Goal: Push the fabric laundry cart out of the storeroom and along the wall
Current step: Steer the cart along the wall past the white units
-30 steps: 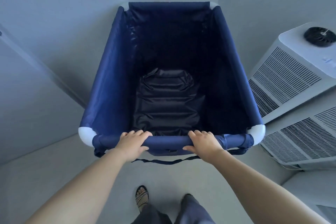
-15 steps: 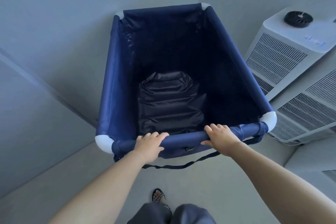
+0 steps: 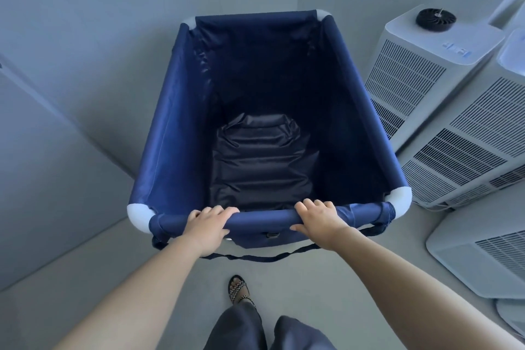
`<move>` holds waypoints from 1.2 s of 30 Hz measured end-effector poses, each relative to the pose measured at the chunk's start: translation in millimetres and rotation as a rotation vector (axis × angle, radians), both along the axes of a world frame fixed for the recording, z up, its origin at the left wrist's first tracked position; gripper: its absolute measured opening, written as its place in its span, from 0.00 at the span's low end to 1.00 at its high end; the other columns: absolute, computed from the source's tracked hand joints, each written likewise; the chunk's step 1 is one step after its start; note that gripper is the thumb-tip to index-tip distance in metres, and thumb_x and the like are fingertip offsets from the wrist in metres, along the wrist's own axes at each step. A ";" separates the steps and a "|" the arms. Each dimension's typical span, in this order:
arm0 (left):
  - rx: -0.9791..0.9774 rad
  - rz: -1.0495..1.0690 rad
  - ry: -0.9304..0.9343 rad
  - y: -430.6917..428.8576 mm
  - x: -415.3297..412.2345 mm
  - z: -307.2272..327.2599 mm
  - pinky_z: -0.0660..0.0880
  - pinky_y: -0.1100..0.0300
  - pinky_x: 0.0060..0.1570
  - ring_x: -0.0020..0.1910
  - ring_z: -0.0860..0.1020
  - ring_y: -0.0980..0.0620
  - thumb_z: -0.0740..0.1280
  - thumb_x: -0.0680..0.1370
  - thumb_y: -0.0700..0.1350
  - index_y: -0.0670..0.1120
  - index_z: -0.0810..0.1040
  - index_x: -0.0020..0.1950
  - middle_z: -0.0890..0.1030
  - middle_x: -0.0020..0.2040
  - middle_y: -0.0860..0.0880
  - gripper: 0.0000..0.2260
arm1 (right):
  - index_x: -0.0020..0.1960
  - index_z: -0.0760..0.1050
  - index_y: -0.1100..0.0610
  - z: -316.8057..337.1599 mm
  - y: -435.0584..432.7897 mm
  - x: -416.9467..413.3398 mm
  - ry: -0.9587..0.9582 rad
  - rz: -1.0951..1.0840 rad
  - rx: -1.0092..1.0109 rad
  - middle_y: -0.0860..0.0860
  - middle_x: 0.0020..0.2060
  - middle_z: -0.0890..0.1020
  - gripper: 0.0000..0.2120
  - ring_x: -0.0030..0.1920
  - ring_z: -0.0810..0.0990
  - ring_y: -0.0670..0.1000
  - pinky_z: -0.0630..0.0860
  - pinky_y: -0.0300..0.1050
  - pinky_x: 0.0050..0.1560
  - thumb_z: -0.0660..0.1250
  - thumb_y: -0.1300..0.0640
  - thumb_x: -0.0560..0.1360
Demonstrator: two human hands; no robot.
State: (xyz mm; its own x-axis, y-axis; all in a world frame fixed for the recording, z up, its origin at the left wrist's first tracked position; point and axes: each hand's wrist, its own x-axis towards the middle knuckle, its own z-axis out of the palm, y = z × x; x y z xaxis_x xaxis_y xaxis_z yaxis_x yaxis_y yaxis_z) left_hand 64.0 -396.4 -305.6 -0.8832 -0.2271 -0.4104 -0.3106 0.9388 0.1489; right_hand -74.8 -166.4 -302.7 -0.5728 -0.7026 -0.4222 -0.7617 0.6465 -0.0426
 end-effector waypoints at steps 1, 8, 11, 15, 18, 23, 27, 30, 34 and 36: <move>-0.008 0.002 0.004 4.0 6.9 0.2 0.60 0.52 0.63 0.62 0.68 0.50 0.58 0.81 0.48 0.60 0.59 0.69 0.71 0.62 0.54 0.18 | 0.63 0.63 0.57 0.4 4.2 7.0 -0.003 0.005 -0.001 0.54 0.59 0.72 0.23 0.57 0.72 0.56 0.65 0.50 0.57 0.52 0.41 0.79; -0.091 0.039 -0.024 30.5 49.7 0.4 0.49 0.41 0.73 0.64 0.66 0.47 0.57 0.81 0.45 0.56 0.59 0.69 0.69 0.62 0.51 0.18 | 0.61 0.64 0.58 -0.2 25.8 51.7 -0.040 0.032 -0.035 0.54 0.58 0.73 0.22 0.57 0.73 0.57 0.66 0.50 0.54 0.53 0.40 0.79; -0.113 0.052 -0.005 38.3 66.1 -0.1 0.53 0.44 0.71 0.64 0.66 0.47 0.57 0.80 0.45 0.56 0.60 0.69 0.69 0.63 0.51 0.17 | 0.60 0.65 0.57 -4.6 35.3 71.7 -0.017 0.033 -0.086 0.53 0.56 0.74 0.22 0.54 0.74 0.56 0.66 0.49 0.51 0.53 0.40 0.79; -0.127 0.046 0.011 44.5 89.1 -1.3 0.54 0.45 0.70 0.63 0.66 0.48 0.57 0.80 0.46 0.57 0.61 0.67 0.69 0.62 0.52 0.17 | 0.62 0.65 0.56 -8.2 43.7 98.8 -0.016 -0.003 -0.087 0.53 0.57 0.74 0.22 0.56 0.74 0.56 0.63 0.54 0.63 0.53 0.40 0.78; -0.130 0.029 0.016 46.2 104.5 -2.2 0.55 0.47 0.68 0.62 0.67 0.49 0.58 0.80 0.47 0.58 0.61 0.67 0.70 0.61 0.52 0.16 | 0.64 0.64 0.56 -9.2 48.8 118.1 -0.035 -0.034 -0.079 0.53 0.59 0.73 0.23 0.59 0.73 0.56 0.58 0.57 0.69 0.53 0.40 0.78; -0.121 -0.034 0.005 48.9 129.4 -1.6 0.56 0.47 0.67 0.62 0.67 0.48 0.57 0.80 0.48 0.57 0.60 0.68 0.69 0.62 0.52 0.17 | 0.62 0.65 0.55 -9.1 56.5 152.3 -0.010 -0.087 -0.097 0.52 0.57 0.74 0.22 0.57 0.74 0.56 0.62 0.53 0.64 0.54 0.40 0.78; -0.084 -0.108 -0.014 48.1 155.3 3.0 0.57 0.48 0.66 0.65 0.66 0.48 0.56 0.81 0.51 0.58 0.57 0.71 0.69 0.65 0.52 0.18 | 0.61 0.66 0.55 -12.3 61.7 189.5 0.023 -0.187 -0.130 0.52 0.56 0.73 0.21 0.55 0.73 0.56 0.65 0.50 0.56 0.55 0.40 0.78; -0.066 -0.159 0.016 47.0 180.2 3.6 0.58 0.48 0.65 0.64 0.68 0.49 0.55 0.81 0.53 0.59 0.57 0.71 0.70 0.64 0.52 0.19 | 0.61 0.65 0.54 -19.3 67.4 219.7 0.068 -0.236 -0.140 0.51 0.56 0.73 0.21 0.55 0.73 0.56 0.65 0.50 0.55 0.55 0.39 0.77; -0.076 -0.217 0.083 47.7 216.2 -1.7 0.61 0.49 0.62 0.62 0.69 0.50 0.56 0.80 0.54 0.60 0.57 0.71 0.71 0.62 0.54 0.19 | 0.61 0.66 0.54 -24.5 76.5 258.0 0.083 -0.261 -0.135 0.51 0.55 0.72 0.22 0.54 0.72 0.56 0.65 0.51 0.53 0.55 0.38 0.77; -0.082 -0.241 0.084 49.5 232.4 -2.3 0.62 0.49 0.62 0.61 0.70 0.49 0.56 0.80 0.55 0.60 0.57 0.70 0.72 0.62 0.54 0.19 | 0.61 0.66 0.53 -24.6 81.9 278.6 0.085 -0.272 -0.134 0.51 0.54 0.72 0.22 0.53 0.72 0.55 0.65 0.51 0.53 0.55 0.38 0.77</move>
